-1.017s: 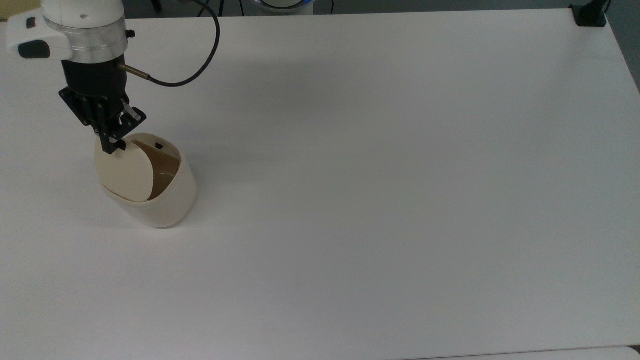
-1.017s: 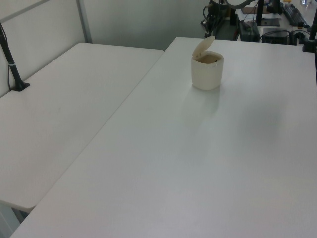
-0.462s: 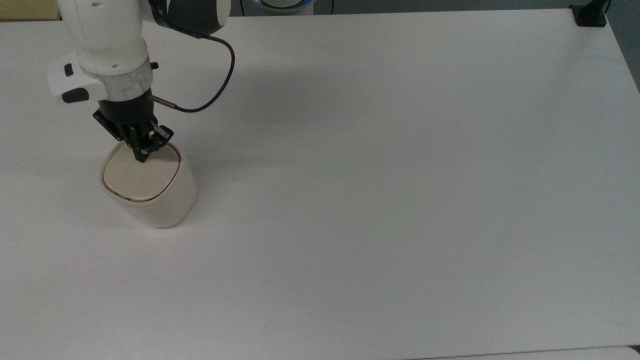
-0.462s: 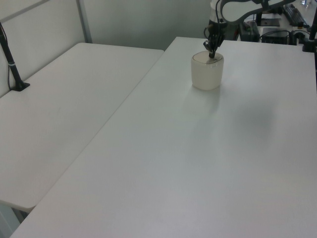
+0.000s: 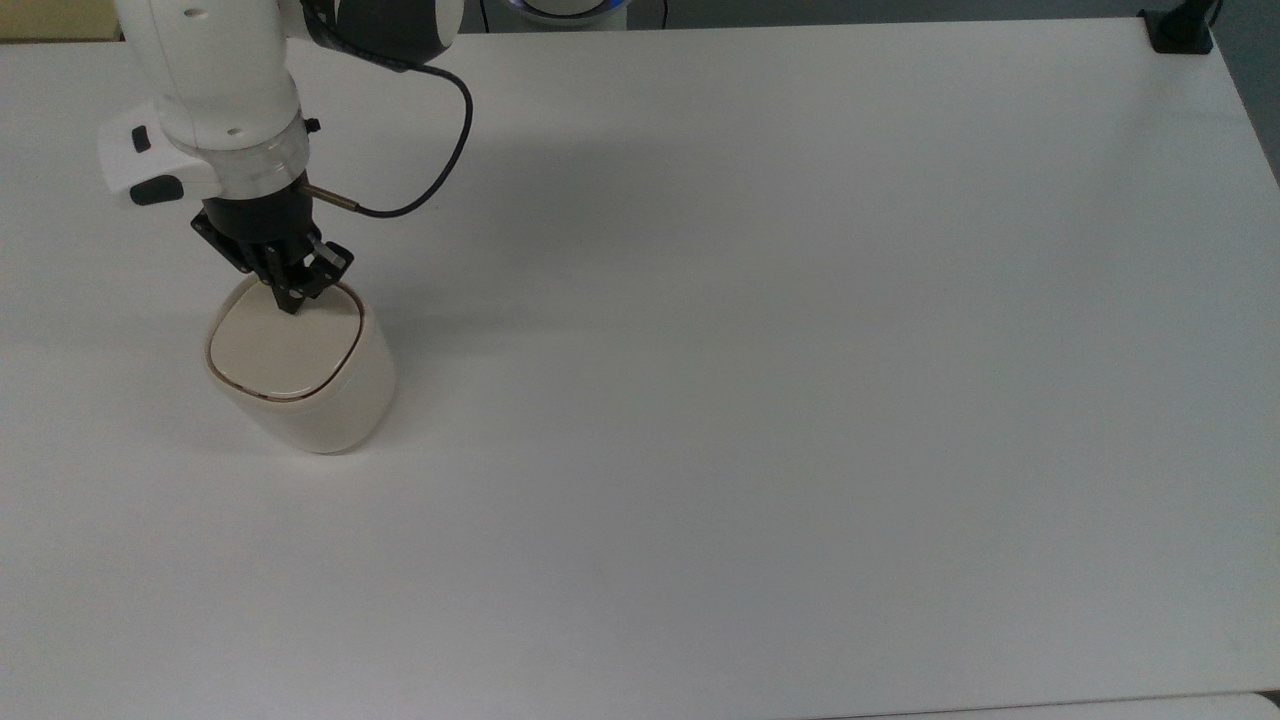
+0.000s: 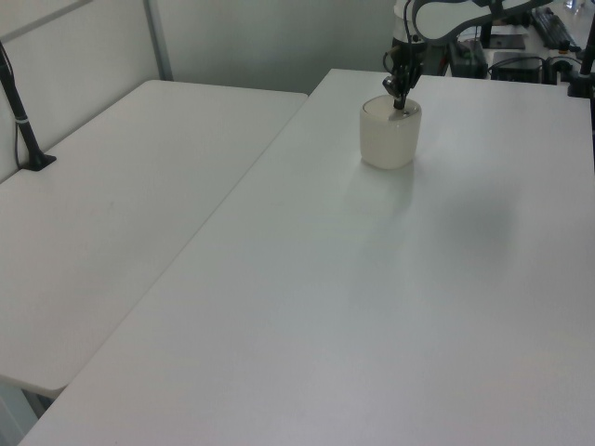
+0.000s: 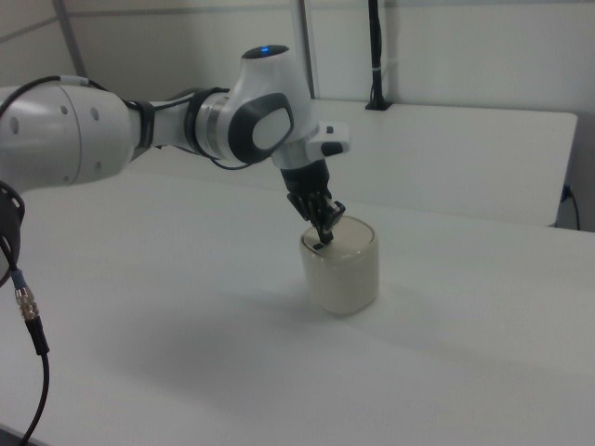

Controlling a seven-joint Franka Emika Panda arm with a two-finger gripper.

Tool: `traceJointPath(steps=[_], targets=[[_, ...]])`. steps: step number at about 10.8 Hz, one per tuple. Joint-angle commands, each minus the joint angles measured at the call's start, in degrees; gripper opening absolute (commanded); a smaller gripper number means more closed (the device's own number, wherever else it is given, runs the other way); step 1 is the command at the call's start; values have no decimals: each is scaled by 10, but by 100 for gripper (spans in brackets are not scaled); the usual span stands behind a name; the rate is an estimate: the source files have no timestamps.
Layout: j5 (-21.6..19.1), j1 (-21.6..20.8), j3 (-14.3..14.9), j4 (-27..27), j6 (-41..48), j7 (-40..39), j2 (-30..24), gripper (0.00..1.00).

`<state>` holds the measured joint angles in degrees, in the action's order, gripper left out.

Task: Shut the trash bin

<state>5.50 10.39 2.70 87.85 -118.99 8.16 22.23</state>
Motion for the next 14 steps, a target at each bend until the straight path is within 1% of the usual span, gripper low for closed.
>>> traceJointPath(steps=[1, 3, 4, 5, 6, 8, 9, 10, 11, 12, 14], targets=[[6, -51, 1, 1, 73, -12, -45, 3], [7, -84, -2, 1, 132, -14, -81, 3], [6, -96, -14, 6, 153, -13, -103, 5], [6, -102, -29, 8, 175, -13, -124, 6], [4, -106, -37, 14, 198, -15, -148, 7], [-2, -125, -48, 39, 222, -29, -193, 11], [-3, -135, -49, 51, 232, -34, -205, 16], [-9, -136, -49, 53, 232, -35, -205, 29], [-16, -137, -49, 52, 233, -35, -205, 56], [-17, -136, -49, 51, 235, -35, -205, 99], [-15, -136, -49, 51, 235, -36, -201, 100]])
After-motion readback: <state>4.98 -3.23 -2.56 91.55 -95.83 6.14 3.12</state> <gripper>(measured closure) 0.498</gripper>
